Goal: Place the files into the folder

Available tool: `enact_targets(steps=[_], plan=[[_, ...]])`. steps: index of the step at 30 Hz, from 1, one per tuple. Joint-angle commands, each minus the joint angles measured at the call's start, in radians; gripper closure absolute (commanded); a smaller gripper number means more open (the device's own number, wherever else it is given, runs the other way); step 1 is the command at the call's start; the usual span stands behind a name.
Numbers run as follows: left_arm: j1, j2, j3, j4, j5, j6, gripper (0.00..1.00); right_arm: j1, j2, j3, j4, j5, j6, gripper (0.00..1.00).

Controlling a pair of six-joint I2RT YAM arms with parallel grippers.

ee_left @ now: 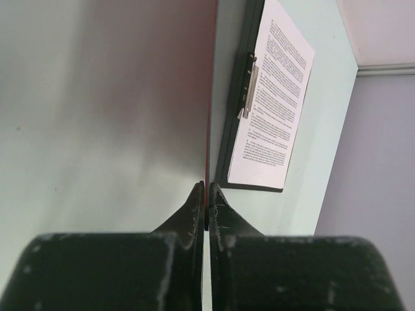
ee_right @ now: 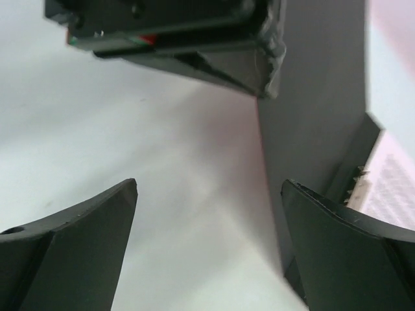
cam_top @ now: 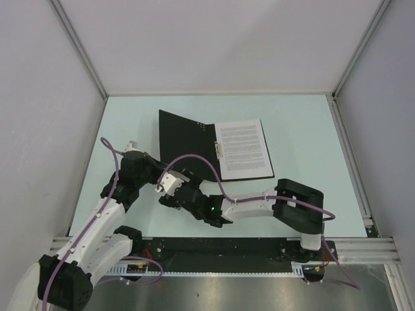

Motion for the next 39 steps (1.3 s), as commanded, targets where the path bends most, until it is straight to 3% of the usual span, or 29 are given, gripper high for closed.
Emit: enact_targets(steps=[1,10,14,16,17,18,19,20,21,24,26,27,29,30,34,39], plan=[[-0.026,-0.034,0.036,-0.06,-0.001,-0.06,1.0,0.003,0.038,0.003,0.264,0.284,-0.095,0.08],[-0.029,-0.061,0.035,-0.068,0.017,-0.063,1.0,-0.042,0.057,0.003,0.247,0.293,-0.049,0.37],[-0.032,-0.068,0.038,-0.05,0.042,-0.046,1.0,-0.057,0.055,0.003,0.224,0.27,-0.003,0.72],[-0.03,-0.079,0.039,-0.031,0.043,-0.014,1.0,-0.06,0.051,0.001,0.197,0.266,0.026,0.82],[-0.03,-0.088,0.041,-0.024,0.031,-0.002,0.94,-0.063,0.048,0.003,0.186,0.264,0.061,0.91],[-0.03,-0.096,0.048,-0.019,0.025,0.026,0.74,-0.066,0.045,0.003,0.165,0.259,0.077,0.95],[-0.03,-0.105,0.051,-0.017,0.013,0.04,0.65,-0.074,0.043,0.003,0.152,0.258,0.1,0.99],[-0.03,-0.12,0.058,-0.024,-0.001,0.054,0.56,-0.08,0.028,0.0,0.136,0.25,0.147,1.0],[-0.03,-0.128,0.074,-0.027,-0.028,0.092,0.4,-0.086,0.017,0.001,0.094,0.226,0.179,1.0],[-0.03,-0.156,0.123,-0.06,-0.105,0.167,0.22,-0.135,-0.058,-0.034,0.041,0.131,0.3,1.0],[-0.029,-0.166,0.151,-0.086,-0.139,0.202,0.17,-0.201,-0.107,-0.06,0.014,0.063,0.382,1.0],[-0.029,-0.174,0.174,-0.094,-0.157,0.231,0.11,-0.233,-0.157,-0.081,-0.012,-0.045,0.467,1.0],[-0.029,-0.18,0.196,-0.111,-0.199,0.258,0.05,-0.31,-0.201,-0.113,-0.021,-0.177,0.564,1.0],[-0.029,-0.182,0.211,-0.114,-0.208,0.274,0.02,-0.388,-0.23,-0.129,-0.009,-0.318,0.6,1.0],[-0.029,-0.183,0.217,-0.116,-0.231,0.288,0.01,-0.559,-0.273,-0.253,0.088,-0.622,0.831,1.0],[-0.029,-0.162,0.187,-0.076,-0.201,0.282,0.01,-0.718,-0.259,-0.368,0.275,-0.959,1.003,1.0]])
